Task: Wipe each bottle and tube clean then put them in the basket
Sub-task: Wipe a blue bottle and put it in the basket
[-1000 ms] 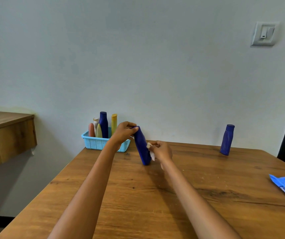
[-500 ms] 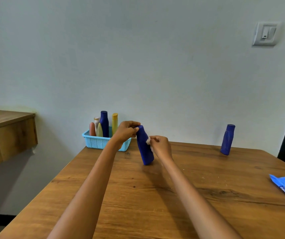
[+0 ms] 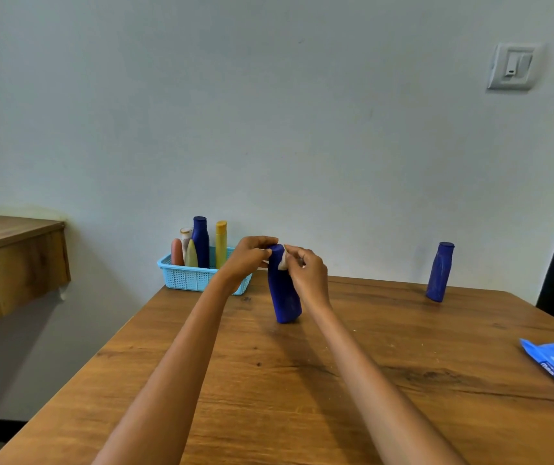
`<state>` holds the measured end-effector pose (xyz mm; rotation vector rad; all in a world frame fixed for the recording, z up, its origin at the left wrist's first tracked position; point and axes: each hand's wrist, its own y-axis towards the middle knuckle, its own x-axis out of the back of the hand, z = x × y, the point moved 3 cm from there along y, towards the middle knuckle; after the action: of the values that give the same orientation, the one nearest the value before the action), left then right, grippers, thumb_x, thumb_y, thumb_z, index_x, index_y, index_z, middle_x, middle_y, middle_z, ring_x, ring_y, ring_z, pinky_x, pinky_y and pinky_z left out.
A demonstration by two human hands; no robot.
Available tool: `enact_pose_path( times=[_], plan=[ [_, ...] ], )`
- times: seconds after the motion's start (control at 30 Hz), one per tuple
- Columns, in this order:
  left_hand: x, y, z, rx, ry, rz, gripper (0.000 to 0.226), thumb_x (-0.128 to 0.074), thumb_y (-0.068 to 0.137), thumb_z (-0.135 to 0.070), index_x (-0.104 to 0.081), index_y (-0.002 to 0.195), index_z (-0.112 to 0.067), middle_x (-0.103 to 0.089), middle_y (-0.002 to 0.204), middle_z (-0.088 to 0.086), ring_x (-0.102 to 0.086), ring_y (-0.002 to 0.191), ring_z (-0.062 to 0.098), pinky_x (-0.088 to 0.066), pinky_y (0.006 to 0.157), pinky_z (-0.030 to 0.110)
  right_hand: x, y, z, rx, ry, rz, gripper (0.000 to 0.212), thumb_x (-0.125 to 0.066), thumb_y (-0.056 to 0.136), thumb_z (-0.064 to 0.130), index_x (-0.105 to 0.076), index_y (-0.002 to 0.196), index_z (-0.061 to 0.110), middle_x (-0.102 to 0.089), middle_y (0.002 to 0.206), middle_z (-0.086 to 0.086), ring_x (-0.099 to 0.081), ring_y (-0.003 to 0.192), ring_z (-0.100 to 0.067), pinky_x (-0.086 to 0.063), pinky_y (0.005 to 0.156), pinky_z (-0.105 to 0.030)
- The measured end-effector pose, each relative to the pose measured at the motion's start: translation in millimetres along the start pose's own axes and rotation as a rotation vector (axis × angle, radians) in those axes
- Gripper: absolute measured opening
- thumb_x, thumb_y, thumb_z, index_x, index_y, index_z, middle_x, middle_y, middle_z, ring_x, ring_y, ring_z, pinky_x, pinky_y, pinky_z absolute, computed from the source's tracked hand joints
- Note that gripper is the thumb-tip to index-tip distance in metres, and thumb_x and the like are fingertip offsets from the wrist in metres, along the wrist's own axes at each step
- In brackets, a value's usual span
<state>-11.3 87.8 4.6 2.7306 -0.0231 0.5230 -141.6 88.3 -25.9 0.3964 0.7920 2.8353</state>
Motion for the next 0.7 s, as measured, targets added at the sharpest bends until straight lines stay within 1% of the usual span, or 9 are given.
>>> enact_pose_path(
  times=[0.07, 0.13, 0.2, 0.27, 0.37, 0.43, 0.5, 0.63, 0.7],
  plan=[
    [-4, 0, 1, -0.009, 0.004, -0.023, 0.037, -0.044, 0.096, -0.004, -0.047, 0.132, -0.004, -0.056, 0.123, 0.011, -0.055, 0.105, 0.018, -0.049, 0.076, 0.021, 2, 0, -11, -0.056, -0.026, 0.027, 0.018, -0.049, 0.093, 0.016, -0.067, 0.097, 0.019, -0.066, 0.103, 0.001, -0.060, 0.092, -0.014, -0.049, 0.077, -0.029],
    [-9, 0, 2, -0.030, 0.029, -0.051, 0.038, -0.053, 0.094, -0.016, -0.049, 0.130, -0.006, -0.057, 0.120, 0.008, -0.056, 0.103, 0.017, -0.052, 0.074, 0.020, 5, 1, -18, -0.126, -0.029, 0.045, 0.020, -0.048, 0.092, 0.014, -0.067, 0.097, 0.016, -0.067, 0.094, 0.001, -0.062, 0.087, -0.018, -0.050, 0.073, -0.032],
    [-14, 2, 6, -0.051, 0.077, -0.101, 0.039, -0.062, 0.089, -0.022, -0.053, 0.125, -0.009, -0.060, 0.114, 0.007, -0.058, 0.103, 0.019, -0.054, 0.080, 0.026, 5, 3, -21, -0.152, -0.062, 0.046, 0.022, -0.046, 0.091, 0.011, -0.067, 0.096, 0.015, -0.066, 0.087, 0.001, -0.062, 0.083, -0.019, -0.049, 0.070, -0.031],
    [-15, 3, 6, -0.069, 0.101, -0.145, 0.037, -0.066, 0.086, -0.020, -0.057, 0.120, -0.010, -0.062, 0.110, 0.008, -0.059, 0.102, 0.021, -0.054, 0.086, 0.031, 4, 6, -21, -0.144, -0.117, 0.034, 0.026, -0.045, 0.089, 0.010, -0.069, 0.100, 0.015, -0.069, 0.091, -0.001, -0.063, 0.087, -0.021, -0.050, 0.071, -0.031],
    [-15, 2, 2, -0.084, 0.118, -0.120, 0.036, -0.064, 0.087, -0.016, -0.057, 0.122, -0.008, -0.063, 0.112, 0.010, -0.061, 0.100, 0.022, -0.054, 0.088, 0.035, 7, 8, -14, -0.104, -0.081, -0.009, 0.028, -0.046, 0.091, 0.011, -0.068, 0.108, 0.015, -0.068, 0.101, -0.004, -0.063, 0.091, -0.019, -0.049, 0.071, -0.024],
    [-13, 1, 0, -0.093, 0.135, -0.112, 0.036, -0.062, 0.088, -0.014, -0.057, 0.123, -0.007, -0.063, 0.112, 0.009, -0.061, 0.100, 0.022, -0.053, 0.088, 0.035, 10, 6, -9, -0.047, -0.044, -0.030, 0.025, -0.047, 0.094, 0.012, -0.065, 0.112, 0.014, -0.063, 0.103, 0.003, -0.059, 0.092, -0.012, -0.047, 0.072, -0.018],
    [-11, 1, 0, -0.094, 0.123, -0.102, 0.035, -0.062, 0.088, -0.012, -0.057, 0.122, -0.006, -0.063, 0.114, 0.011, -0.061, 0.100, 0.023, -0.053, 0.088, 0.035, 7, 5, -8, -0.027, -0.045, -0.027, 0.024, -0.048, 0.095, 0.014, -0.065, 0.112, 0.013, -0.063, 0.104, 0.004, -0.058, 0.095, -0.011, -0.049, 0.076, -0.021],
    [-6, 0, 2, -0.086, 0.095, -0.087, 0.035, -0.061, 0.088, -0.009, -0.056, 0.122, -0.005, -0.063, 0.114, 0.013, -0.061, 0.098, 0.020, -0.053, 0.080, 0.027, 5, 2, -23, -0.216, -0.081, 0.080, 0.022, -0.046, 0.092, 0.015, -0.066, 0.083, 0.012, -0.067, 0.084, -0.005, -0.061, 0.079, -0.019, -0.047, 0.068, -0.029],
    [-5, 0, 2, -0.089, 0.089, -0.086, 0.034, -0.062, 0.088, -0.009, -0.056, 0.122, -0.005, -0.062, 0.114, 0.013, -0.060, 0.098, 0.019, -0.052, 0.078, 0.025, 7, -4, -32, -0.370, -0.105, 0.206, 0.021, -0.046, 0.093, 0.014, -0.060, 0.079, 0.010, -0.061, 0.075, -0.008, -0.056, 0.074, -0.022, -0.043, 0.067, -0.030]
  ],
)
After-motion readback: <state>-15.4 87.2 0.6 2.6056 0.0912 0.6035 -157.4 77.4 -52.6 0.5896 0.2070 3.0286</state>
